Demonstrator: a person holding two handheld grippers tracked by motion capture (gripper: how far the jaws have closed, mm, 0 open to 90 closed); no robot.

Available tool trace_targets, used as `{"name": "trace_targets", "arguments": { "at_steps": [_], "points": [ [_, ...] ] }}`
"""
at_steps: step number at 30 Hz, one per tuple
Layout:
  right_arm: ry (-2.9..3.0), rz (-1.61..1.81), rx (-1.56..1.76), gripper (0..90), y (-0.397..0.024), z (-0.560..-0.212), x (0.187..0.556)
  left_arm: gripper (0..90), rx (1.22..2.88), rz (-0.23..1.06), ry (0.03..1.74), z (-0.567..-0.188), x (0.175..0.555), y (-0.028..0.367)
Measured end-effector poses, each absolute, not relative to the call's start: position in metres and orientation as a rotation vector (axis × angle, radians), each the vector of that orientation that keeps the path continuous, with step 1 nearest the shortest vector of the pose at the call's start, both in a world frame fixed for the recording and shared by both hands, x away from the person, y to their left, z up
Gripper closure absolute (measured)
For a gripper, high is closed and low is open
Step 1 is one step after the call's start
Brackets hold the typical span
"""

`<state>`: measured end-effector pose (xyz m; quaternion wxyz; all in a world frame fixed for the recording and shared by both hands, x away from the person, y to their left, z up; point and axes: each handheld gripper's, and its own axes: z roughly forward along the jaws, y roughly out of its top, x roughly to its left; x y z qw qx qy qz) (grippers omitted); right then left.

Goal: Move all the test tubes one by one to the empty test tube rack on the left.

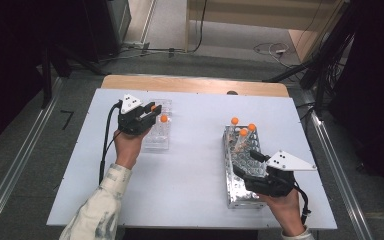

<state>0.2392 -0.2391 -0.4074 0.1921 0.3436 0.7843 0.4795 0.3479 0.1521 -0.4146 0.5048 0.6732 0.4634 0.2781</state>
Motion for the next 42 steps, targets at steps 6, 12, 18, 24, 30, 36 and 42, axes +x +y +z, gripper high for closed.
{"name": "trace_targets", "arguments": {
  "at_steps": [6,12,18,24,30,36,42],
  "points": [
    [2.203,1.346,0.963,24.2,-0.239,-0.408,0.239,69.5,1.627,0.67,1.122,-0.419,0.346,0.152],
    [2.205,1.345,0.962,24.2,-0.238,-0.408,0.239,68.1,1.622,0.669,1.126,-0.42,0.345,0.151],
    [2.203,1.346,0.961,24.2,-0.239,-0.408,0.239,62.3,1.625,0.672,1.134,-0.42,0.344,0.151],
    [2.2,1.344,0.966,24.2,-0.239,-0.408,0.24,60.5,1.619,0.665,1.135,-0.419,0.343,0.152],
    [2.193,1.338,0.981,24.2,-0.241,-0.409,0.242,43.7,1.61,0.639,1.138,-0.418,0.341,0.152],
    [2.176,1.341,1.009,24.3,-0.247,-0.413,0.249,29.1,1.558,0.649,1.153,-0.418,0.332,0.152],
    [2.147,1.335,1.038,25.5,-0.255,-0.416,0.259,23.1,1.563,0.625,1.155,-0.419,0.322,0.149]
  ]
}}
